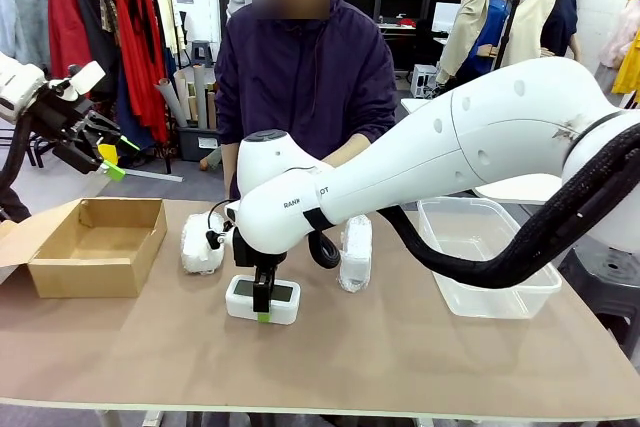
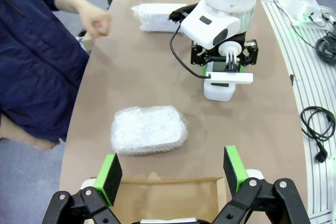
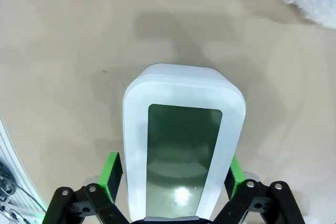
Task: Separate and place wrapped and unwrapped clocks.
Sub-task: Pick up the Digital clock indicated by the person, then if the picked Digital clock is wrapped, place it in the Package Box ; if not, place it in the Organizing box.
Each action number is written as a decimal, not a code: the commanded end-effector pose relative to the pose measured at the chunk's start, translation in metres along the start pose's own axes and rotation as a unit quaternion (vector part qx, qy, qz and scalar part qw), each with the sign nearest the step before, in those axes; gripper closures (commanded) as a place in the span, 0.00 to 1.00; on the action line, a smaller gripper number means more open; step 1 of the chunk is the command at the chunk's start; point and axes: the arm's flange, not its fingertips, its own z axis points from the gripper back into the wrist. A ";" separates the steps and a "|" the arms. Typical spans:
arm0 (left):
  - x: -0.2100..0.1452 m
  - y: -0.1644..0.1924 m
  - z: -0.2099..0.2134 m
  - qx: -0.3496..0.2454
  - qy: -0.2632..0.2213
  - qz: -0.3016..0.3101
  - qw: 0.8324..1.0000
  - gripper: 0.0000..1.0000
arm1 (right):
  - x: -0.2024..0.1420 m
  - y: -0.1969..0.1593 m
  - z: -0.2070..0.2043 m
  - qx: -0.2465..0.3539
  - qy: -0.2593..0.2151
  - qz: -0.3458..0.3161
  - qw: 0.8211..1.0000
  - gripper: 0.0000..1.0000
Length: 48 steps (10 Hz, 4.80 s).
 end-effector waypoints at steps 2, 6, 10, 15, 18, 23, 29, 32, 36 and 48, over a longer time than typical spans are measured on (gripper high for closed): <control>0.001 -0.005 0.001 -0.001 0.001 -0.002 1.000 0.00 | -0.002 0.004 0.010 -0.023 -0.008 0.021 0.999 0.60; 0.001 -0.005 0.001 -0.001 0.001 -0.002 1.000 0.00 | -0.014 0.008 0.042 -0.030 -0.022 0.026 0.999 1.00; 0.001 -0.005 0.001 -0.001 0.001 -0.002 1.000 0.00 | -0.053 0.013 0.135 -0.013 -0.053 0.093 0.994 1.00; 0.001 -0.005 0.001 -0.001 0.001 -0.002 1.000 0.00 | -0.070 0.031 0.261 -0.034 -0.022 0.115 0.992 1.00; 0.001 -0.005 0.001 -0.001 0.001 -0.002 1.000 0.00 | -0.072 0.043 0.310 -0.073 -0.022 0.102 0.992 1.00; 0.001 -0.005 0.001 -0.001 0.001 -0.002 1.000 0.00 | -0.080 0.038 0.313 -0.092 -0.038 0.061 0.993 1.00; 0.001 -0.005 0.001 -0.001 0.001 -0.002 1.000 0.00 | -0.075 0.043 0.325 -0.087 -0.029 0.093 0.991 1.00; 0.001 -0.005 0.001 -0.001 0.001 -0.002 1.000 0.00 | -0.075 0.043 0.325 -0.087 -0.029 0.093 0.991 1.00; 0.001 -0.005 0.001 -0.001 0.001 -0.002 1.000 0.00 | -0.075 0.043 0.325 -0.087 -0.029 0.093 0.991 1.00; 0.001 -0.005 0.001 -0.001 0.001 -0.002 1.000 0.00 | -0.282 -0.051 0.261 -0.006 -0.054 -0.469 0.882 1.00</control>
